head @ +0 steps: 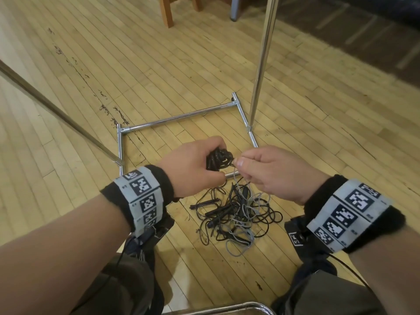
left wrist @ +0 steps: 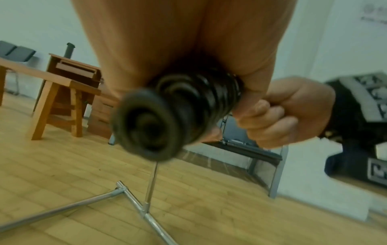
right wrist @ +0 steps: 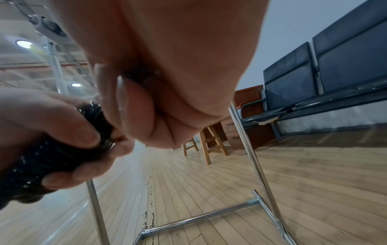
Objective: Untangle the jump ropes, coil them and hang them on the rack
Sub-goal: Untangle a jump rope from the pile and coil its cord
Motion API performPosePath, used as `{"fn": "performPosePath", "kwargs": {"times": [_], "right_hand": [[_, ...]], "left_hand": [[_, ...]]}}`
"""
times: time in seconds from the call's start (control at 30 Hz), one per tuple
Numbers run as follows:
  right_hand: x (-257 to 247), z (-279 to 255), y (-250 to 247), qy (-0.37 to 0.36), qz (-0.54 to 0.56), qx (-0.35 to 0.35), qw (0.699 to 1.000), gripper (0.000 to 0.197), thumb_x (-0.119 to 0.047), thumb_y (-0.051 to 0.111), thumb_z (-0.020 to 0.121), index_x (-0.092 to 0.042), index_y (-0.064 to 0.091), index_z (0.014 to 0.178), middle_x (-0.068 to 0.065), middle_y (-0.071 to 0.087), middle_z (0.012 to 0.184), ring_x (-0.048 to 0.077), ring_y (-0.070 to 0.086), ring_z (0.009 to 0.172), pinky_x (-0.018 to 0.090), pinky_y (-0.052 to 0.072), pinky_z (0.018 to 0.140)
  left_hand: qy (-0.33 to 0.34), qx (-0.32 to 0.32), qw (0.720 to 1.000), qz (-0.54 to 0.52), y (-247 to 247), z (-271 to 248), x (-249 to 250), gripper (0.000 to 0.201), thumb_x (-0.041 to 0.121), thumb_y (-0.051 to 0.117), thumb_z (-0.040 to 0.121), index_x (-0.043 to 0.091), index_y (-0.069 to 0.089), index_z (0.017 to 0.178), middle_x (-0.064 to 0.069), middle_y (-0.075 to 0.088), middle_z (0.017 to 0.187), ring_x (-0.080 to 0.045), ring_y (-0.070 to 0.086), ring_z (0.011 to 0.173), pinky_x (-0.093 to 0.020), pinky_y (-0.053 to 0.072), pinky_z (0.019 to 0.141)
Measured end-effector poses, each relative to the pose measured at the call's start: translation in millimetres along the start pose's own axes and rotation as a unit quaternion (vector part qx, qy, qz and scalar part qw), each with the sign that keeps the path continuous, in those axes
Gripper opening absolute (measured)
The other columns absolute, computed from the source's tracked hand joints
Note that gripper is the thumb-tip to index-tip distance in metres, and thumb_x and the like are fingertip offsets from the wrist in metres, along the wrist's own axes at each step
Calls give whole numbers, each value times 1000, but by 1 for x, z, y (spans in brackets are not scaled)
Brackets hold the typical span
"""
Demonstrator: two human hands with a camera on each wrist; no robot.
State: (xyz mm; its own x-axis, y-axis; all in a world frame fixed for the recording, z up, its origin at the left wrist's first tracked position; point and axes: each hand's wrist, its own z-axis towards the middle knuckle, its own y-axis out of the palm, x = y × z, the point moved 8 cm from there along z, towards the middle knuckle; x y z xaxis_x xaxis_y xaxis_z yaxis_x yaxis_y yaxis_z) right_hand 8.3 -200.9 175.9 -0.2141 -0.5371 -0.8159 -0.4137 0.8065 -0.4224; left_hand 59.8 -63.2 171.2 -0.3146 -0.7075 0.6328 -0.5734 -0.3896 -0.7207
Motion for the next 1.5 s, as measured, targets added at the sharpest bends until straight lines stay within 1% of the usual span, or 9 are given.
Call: {"fn": "performPosePath", "kwargs": {"times": [0.27,0.43,0.6,0.73,0.87,1.03,1.17,1.27,1.5], "right_hand": [[-24,-10,-4,-64,-114,32,991,45,-42,47,102,-16,47,64,-10,37,52,7,33,48,25,28,48],[12,-7,-28,14,185,128,974,42,-41,59,100,-12,56,70,-1,39,55,15,34,45,31,31,46],[17,4,-10,49,354,124,926,47,-61,56,97,-19,57,77,1,44,60,19,44,51,35,40,52],[11,7,-3,36,264,136,954,49,-58,50,100,-25,55,65,-4,43,55,15,42,49,31,39,49],[-7,6,-11,-47,-8,179,983,56,-46,41,108,-22,46,58,-10,41,48,9,39,46,24,33,52],[-39,-3,7,-97,-356,145,918,59,-56,10,102,-27,51,72,-8,50,58,5,50,55,29,48,54],[-28,2,-15,-77,-152,197,966,56,-50,35,106,-14,56,69,-7,48,54,7,45,47,23,40,51],[-8,4,-28,-26,33,210,977,64,-58,47,99,0,51,73,2,44,57,16,44,51,46,46,58],[17,14,-14,19,216,160,963,19,-41,62,100,-24,71,100,-9,62,66,11,58,59,29,50,55]], "left_hand": [[3,58,985,161,11,3,10,24,34,65,94,31,41,91,5,58,75,-16,57,66,-29,41,51],[4,19,999,46,20,1,15,40,60,66,94,37,39,113,8,61,87,-8,62,68,-27,48,54],[-7,16,986,-163,7,-1,21,38,51,68,92,32,48,119,-6,73,93,-24,74,75,-52,63,66],[12,32,992,-125,-3,1,21,44,52,85,82,22,58,98,-3,73,84,-26,71,74,-49,61,70],[-10,-16,999,-47,12,2,14,33,44,78,88,28,58,110,4,74,81,-10,70,65,-31,60,60],[-27,-53,993,104,37,7,12,8,29,60,96,30,54,91,4,67,81,-17,69,73,-26,56,62],[-68,-28,996,-59,34,7,6,26,40,72,93,31,57,112,4,73,87,-14,74,72,-35,65,67],[-71,-5,986,-150,24,7,9,46,54,80,78,28,55,107,-3,74,91,-24,76,77,-52,65,74],[-97,-24,922,-374,31,12,11,60,38,81,71,12,57,119,-25,72,110,-37,71,91,-68,57,92]]}}
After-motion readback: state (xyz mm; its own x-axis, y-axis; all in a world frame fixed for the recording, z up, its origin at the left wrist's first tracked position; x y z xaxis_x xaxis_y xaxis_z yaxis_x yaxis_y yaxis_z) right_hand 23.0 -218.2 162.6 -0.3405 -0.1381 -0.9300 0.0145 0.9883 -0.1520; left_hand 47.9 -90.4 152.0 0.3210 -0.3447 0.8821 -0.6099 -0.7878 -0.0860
